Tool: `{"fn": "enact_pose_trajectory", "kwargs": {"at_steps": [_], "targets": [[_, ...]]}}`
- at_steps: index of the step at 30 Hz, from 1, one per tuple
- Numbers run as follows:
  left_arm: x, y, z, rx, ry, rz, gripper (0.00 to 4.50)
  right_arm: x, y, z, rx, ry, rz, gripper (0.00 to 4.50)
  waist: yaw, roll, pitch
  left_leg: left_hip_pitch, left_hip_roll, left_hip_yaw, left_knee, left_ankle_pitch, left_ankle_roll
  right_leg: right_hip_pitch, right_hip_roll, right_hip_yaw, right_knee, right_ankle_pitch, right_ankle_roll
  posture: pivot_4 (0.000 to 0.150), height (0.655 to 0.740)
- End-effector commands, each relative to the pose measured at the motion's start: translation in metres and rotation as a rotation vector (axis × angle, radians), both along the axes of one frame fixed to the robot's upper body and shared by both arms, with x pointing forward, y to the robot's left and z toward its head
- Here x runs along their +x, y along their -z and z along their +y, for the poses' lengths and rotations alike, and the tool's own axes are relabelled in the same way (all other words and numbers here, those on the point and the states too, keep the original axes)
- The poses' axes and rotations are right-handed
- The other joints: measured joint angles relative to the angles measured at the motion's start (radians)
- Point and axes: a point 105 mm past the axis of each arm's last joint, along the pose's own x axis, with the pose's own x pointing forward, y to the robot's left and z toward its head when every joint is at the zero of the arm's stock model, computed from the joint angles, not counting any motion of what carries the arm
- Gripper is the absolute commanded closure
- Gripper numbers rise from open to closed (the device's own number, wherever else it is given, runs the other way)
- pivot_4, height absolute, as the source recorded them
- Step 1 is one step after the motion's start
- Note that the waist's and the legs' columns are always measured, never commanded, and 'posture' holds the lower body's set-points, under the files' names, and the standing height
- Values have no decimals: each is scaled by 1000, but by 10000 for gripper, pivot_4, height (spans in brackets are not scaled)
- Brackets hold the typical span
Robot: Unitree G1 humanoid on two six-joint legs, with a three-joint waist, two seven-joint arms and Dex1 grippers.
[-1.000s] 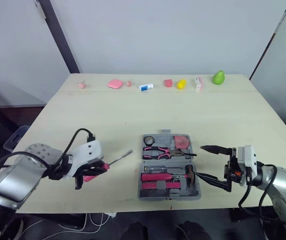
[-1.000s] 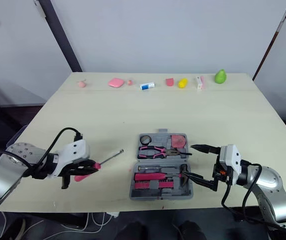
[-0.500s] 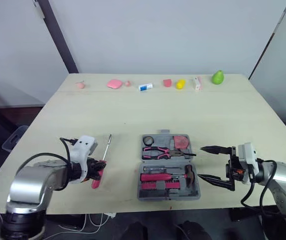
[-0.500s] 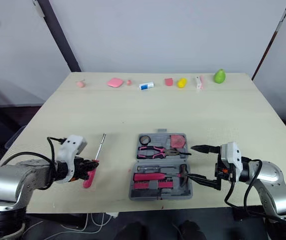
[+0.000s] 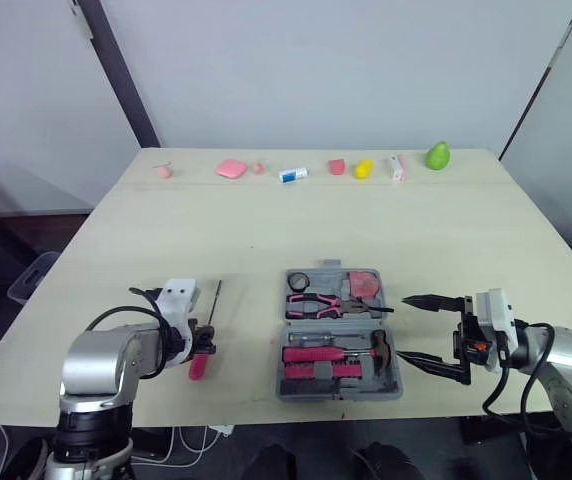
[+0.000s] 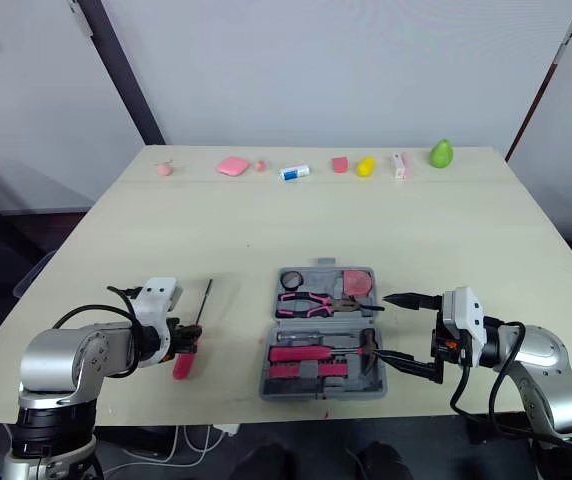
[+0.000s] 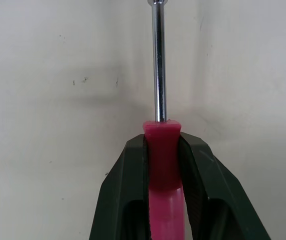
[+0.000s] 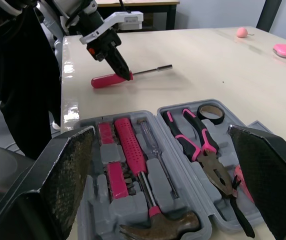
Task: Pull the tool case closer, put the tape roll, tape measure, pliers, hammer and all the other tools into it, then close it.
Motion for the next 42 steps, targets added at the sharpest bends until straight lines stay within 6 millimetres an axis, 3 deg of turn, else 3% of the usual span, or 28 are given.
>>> {"fn": "enact_pose_trajectory", "kwargs": {"at_steps": [1, 6, 7, 15, 20, 25, 26, 27, 28, 30, 33, 35, 42], "targets": [[4, 0, -5, -16, 12, -31, 28364, -3, -9, 2, 2, -8, -51, 0, -1, -1, 0, 0, 0, 0, 0, 0, 0, 0, 0, 0, 0, 0, 0, 1500, 7400], [1, 5, -8, -57, 6, -70, 3286, -3, -7, 2, 6, 5, -51, 0, -6, -1, 1, 0, 1, 0, 0, 0, 0, 0, 0, 0, 0, 0, 0, 1500, 7400], [0, 7, -8, -48, 3, -84, 1430, -3, -7, 3, 6, 7, -51, 0, -6, -1, 1, 0, 1, -1, -1, 0, 0, 0, 0, 0, 0, 0, 0, 1500, 7400], [-15, 27, -3, 35, -58, -172, 1430, -5, -5, 4, 8, 20, -54, 0, -7, -1, 0, 3, 1, 0, -1, 0, 0, 0, 0, 3, 0, 0, 0, 1500, 7400], [-6, 24, -6, 33, -72, -335, 1430, -4, -5, 4, 5, 22, -54, 0, -6, -1, 0, 6, 1, 2, -3, 0, 0, 2, 0, 5, 0, 0, 0, 1500, 7400], [-11, 36, -1, 75, -85, -345, 1430, -3, -6, 4, 3, 21, -60, 0, -6, -1, 0, 6, 0, 3, -3, 0, 0, 2, 0, 5, 0, 0, 0, 1500, 7400], [-11, 37, -1, 76, -81, -349, 6524, -3, -6, 4, 2, 21, -60, 0, -6, -1, 0, 6, 1, 3, -3, 0, 0, 2, 1, 5, 0, 0, 0, 1500, 7400], [-11, 38, -1, 79, -78, -353, 8755, -3, -6, 4, 1, 21, -60, 0, -6, -1, 0, 7, 1, 3, -3, 0, 0, 2, 1, 5, 0, 0, 0, 1500, 7400], [-11, 39, -1, 80, -79, -354, 15059, -3, -5, 4, 1, 21, -60, 0, -6, -1, 0, 7, 1, 3, -3, 0, 0, 2, 1, 5, 0, 0, 0, 1500, 7400], [-10, 40, -1, 85, -76, -354, 17403, -3, -5, 4, 0, 20, -60, 0, -6, -1, 0, 6, 1, 4, -3, 0, 0, 2, 1, 5, 0, 0, 0, 1500, 7400], [-10, 42, -2, 84, -75, -358, 33957, -3, -5, 4, -1, 19, -59, 0, -6, -1, 0, 6, 1, 4, -3, 0, 0, 2, 1, 5, 0, 0, 0, 1500, 7400], [-9, 42, -3, 85, -72, -365, 38549, -3, -5, 4, -1, 19, -59, 0, -6, -1, 0, 6, 1, 4, -3, 0, 0, 2, 1, 5, 0, 0, 0, 1500, 7400], [-8, 29, -3, 82, -46, -436, 38876, -3, -4, 6, 3, 19, -59, 0, -6, -1, 0, 6, 1, 4, -3, 0, 0, 2, 1, 5, -1, 0, 0, 1500, 7400]]}}
